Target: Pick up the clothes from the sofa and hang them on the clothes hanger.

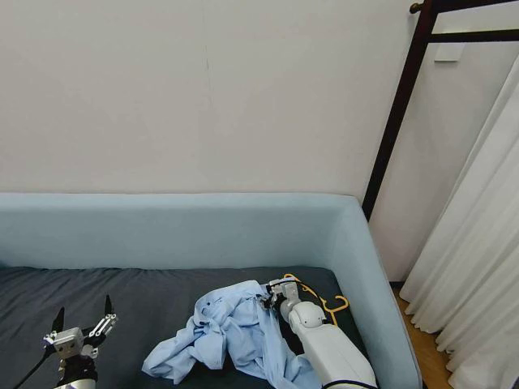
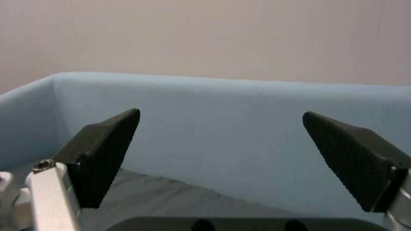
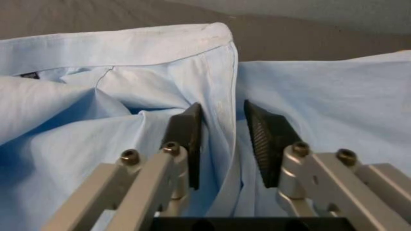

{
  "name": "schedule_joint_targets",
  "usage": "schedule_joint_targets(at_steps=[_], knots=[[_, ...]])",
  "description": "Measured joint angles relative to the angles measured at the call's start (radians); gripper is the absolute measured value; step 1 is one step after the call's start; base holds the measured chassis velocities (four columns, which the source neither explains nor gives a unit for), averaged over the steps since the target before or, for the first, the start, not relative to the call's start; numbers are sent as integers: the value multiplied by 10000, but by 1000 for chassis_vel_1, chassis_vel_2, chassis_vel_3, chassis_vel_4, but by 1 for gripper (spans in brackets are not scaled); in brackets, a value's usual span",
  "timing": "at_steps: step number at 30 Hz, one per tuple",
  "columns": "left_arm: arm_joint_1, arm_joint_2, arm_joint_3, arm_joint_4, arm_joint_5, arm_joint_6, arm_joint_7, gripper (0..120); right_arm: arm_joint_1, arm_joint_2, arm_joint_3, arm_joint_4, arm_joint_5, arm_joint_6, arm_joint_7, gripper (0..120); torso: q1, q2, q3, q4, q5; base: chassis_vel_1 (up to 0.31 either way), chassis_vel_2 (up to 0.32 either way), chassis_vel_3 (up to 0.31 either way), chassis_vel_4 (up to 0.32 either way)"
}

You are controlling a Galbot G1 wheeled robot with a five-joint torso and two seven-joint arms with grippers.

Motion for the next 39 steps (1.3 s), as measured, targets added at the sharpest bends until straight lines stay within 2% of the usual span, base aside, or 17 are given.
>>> schedule_joint_targets(at_steps=[2, 3, 8, 16, 20, 24, 26, 27, 31, 32, 35, 37, 39], knots=[[-52, 1, 35, 43, 5, 0, -17, 100, -35, -67, -49, 131, 75, 8, -17, 16, 0, 0, 0, 0, 0, 0, 0, 0, 0], [-52, 1, 35, 43, 5, 0, -17, 100, -35, -67, -49, 131, 75, 8, -17, 16, 0, 0, 0, 0, 0, 0, 0, 0, 0], [-183, 62, 116, 129, 9, 41, -33, 100, -151, -259, -237, 730, 510, 256, 19, 0, 0, 0, 0, -1, 0, 0, 0, 0, 0], [-399, 192, 318, 403, -22, 90, -56, 100, -510, -680, -653, 2242, 1243, 395, 128, 0, 0, 0, 0, 0, 0, 0, 0, 0, 0], [-480, 259, 487, 564, -294, 20, 23, 100, -760, -1085, -806, 3285, 2154, 1087, -160, 0, 0, 0, 1, 2, 1, 0, 0, 0, 0], [-535, 625, 1121, 657, -1849, 69, 806, 100, -1029, -1631, -885, 4475, 2936, 1803, -440, 0, 0, 1, 0, 0, 0, 0, 0, 0, 0], [-724, 966, 1522, 1062, -2512, 86, 1458, 100, -1226, -1944, -917, 5085, 3036, 1953, -462, 0, 0, 1, -1, -2, 2, 0, 0, 0, 0], [-724, 966, 1522, 1062, -2512, 86, 1458, 100, -1226, -1944, -917, 5085, 3036, 1953, -462, 0, 0, 1, -1, -2, 2, 0, 0, 0, 0], [-1146, 1660, 2467, 1995, -3005, 46, 3369, 100, -1680, -2315, -921, 5757, 3028, 2127, -471, 0, 0, 1, 0, 1, -1, 0, 0, 0, 0], [-1146, 1660, 2467, 1995, -3005, 46, 3369, 100, -1680, -2315, -921, 5757, 3028, 2127, -471, 0, 0, 1, 0, 1, -1, 0, 0, 0, 0], [-1425, 2097, 3098, 2403, -3577, 499, 4763, 100, -1891, -2464, -913, 5996, 3033, 2210, -482, 0, 0, 1, 0, -3, 1, 0, 0, 0, 0], [-1512, 2196, 3425, 2625, -3723, 791, 4922, 100, -1968, -2493, -880, 6047, 3033, 2210, -483, 0, 0, 1, 0, -1, 1, 0, 0, 0, 0], [-1539, 2171, 3590, 2741, -3707, 942, 4591, 100, -1998, -2488, -864, 6048, 3030, 2210, -479, 0, 0, 1, 0, -1, 1, 0, 0, 0, 0]])
